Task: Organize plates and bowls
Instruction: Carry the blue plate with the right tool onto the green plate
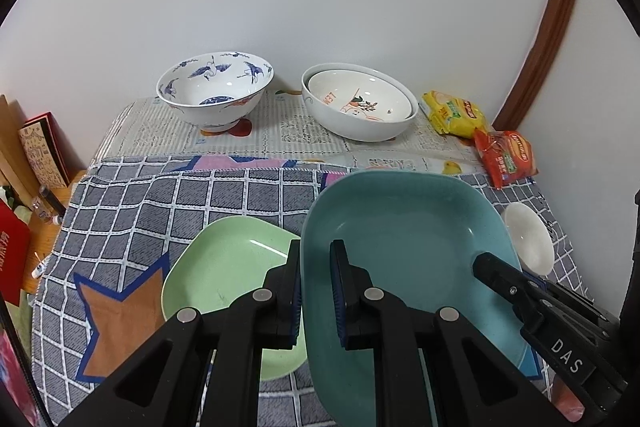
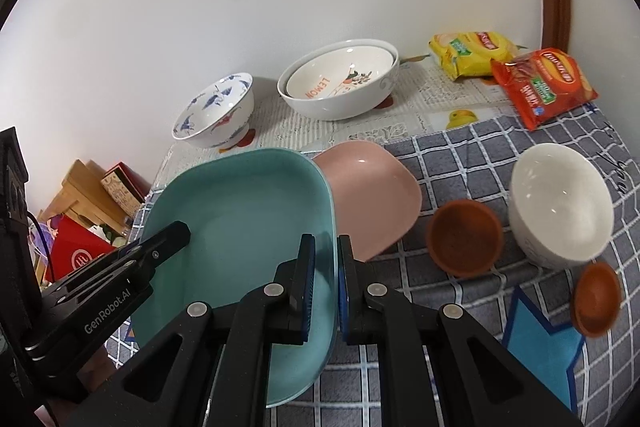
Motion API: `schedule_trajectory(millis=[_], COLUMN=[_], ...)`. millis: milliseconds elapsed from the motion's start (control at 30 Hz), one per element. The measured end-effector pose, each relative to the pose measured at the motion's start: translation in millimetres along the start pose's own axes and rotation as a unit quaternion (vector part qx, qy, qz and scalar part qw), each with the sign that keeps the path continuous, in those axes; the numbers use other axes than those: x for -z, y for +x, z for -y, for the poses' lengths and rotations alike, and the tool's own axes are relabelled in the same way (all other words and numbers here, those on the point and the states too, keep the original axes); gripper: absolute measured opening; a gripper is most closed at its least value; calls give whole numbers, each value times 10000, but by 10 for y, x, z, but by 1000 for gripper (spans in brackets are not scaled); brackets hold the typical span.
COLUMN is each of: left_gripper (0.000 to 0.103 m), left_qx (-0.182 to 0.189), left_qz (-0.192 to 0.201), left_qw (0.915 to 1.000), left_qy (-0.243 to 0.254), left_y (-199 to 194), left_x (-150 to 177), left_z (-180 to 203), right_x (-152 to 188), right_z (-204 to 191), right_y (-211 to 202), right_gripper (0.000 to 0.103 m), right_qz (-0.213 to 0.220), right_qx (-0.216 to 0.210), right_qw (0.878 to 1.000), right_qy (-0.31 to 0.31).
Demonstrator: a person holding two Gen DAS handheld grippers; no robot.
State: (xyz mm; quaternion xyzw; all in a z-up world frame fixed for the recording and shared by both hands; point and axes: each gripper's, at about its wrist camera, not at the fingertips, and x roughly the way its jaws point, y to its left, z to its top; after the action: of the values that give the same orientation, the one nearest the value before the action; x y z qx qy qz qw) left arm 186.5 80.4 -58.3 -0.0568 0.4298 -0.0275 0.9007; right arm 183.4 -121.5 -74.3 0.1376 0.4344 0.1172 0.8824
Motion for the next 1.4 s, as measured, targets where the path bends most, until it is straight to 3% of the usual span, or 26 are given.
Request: schedule_trajectory(millis=[500,1000,1400], left_gripper=[13,13,13], left_qx=[-101,-265,-284], left_qz=[-73,-347,-576], left_qw=[9998,9977,9960], left_qy=[-161,-509,-616], left_y=[-110,121,377], left_x=[210,394,457], left_z=[-289,-824,-1001], right_x=[207,391,443], right_z=[-233,-598,-663], right_y=[-52,381,710], right_gripper=[8,8,8], right_qz=[-17,-423,-714], right_qx=[-73,-250,-205], right_qw=[10000,9985,9968], right_qy=[-15,-236,-282])
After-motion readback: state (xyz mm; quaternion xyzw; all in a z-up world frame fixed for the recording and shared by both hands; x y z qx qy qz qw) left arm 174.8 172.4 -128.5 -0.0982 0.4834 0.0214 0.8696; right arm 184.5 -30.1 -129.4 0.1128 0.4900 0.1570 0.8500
